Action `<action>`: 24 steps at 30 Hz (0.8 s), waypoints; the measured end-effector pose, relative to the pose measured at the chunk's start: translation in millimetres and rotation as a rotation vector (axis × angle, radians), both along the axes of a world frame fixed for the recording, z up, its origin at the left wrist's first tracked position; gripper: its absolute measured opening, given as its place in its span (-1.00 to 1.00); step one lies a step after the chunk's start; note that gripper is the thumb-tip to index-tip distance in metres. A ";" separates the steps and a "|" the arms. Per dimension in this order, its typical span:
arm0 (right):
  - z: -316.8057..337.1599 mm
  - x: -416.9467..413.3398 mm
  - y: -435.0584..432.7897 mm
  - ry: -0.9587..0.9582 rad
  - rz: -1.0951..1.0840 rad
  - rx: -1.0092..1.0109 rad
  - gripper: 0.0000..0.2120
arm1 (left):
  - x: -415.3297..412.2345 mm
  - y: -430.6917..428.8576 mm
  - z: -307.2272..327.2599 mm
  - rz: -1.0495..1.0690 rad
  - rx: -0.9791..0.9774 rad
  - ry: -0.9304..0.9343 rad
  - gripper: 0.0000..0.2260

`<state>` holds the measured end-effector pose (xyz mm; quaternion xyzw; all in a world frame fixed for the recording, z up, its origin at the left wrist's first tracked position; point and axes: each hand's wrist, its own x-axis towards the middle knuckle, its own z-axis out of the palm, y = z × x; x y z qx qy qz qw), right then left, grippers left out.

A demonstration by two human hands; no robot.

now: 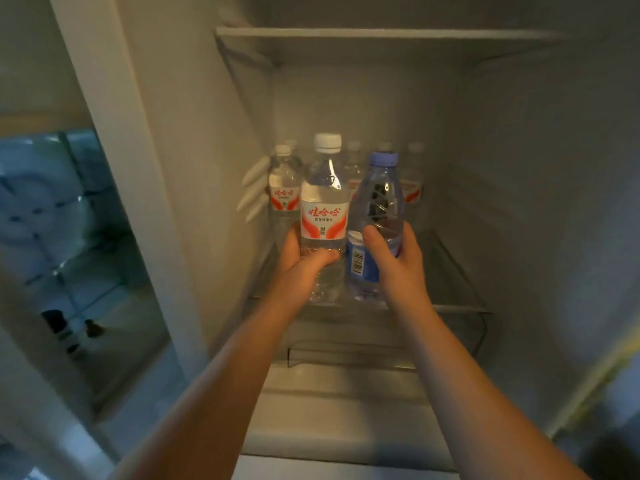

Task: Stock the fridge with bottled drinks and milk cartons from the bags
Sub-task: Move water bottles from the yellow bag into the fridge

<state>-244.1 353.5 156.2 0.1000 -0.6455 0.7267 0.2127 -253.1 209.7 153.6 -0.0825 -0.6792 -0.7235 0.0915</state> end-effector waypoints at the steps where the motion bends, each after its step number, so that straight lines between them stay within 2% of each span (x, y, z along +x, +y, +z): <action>1: 1.2 -7.3 4.0 -0.006 -0.001 0.017 -0.53 | -9.0 2.3 -0.1 -0.010 -0.006 0.007 -0.55; 6: -3.4 -34.6 19.9 -0.056 0.012 0.098 -0.51 | -38.2 13.1 -6.3 -0.039 -0.019 -0.007 -0.53; 9: -8.9 -42.3 23.3 -0.079 0.029 0.134 -0.59 | -48.1 15.5 -13.7 -0.049 -0.025 -0.030 -0.52; 18: -29.7 -54.4 25.7 -0.107 0.050 0.167 -0.61 | -55.6 13.8 -27.3 -0.055 -0.050 -0.017 -0.47; 21: -34.4 -54.0 26.8 -0.101 0.061 0.179 -0.53 | -53.3 12.3 -30.2 -0.067 -0.101 0.003 -0.46; 24: -38.9 -52.7 30.4 -0.130 0.094 0.240 -0.36 | -54.3 4.1 -35.0 -0.099 -0.204 0.008 -0.46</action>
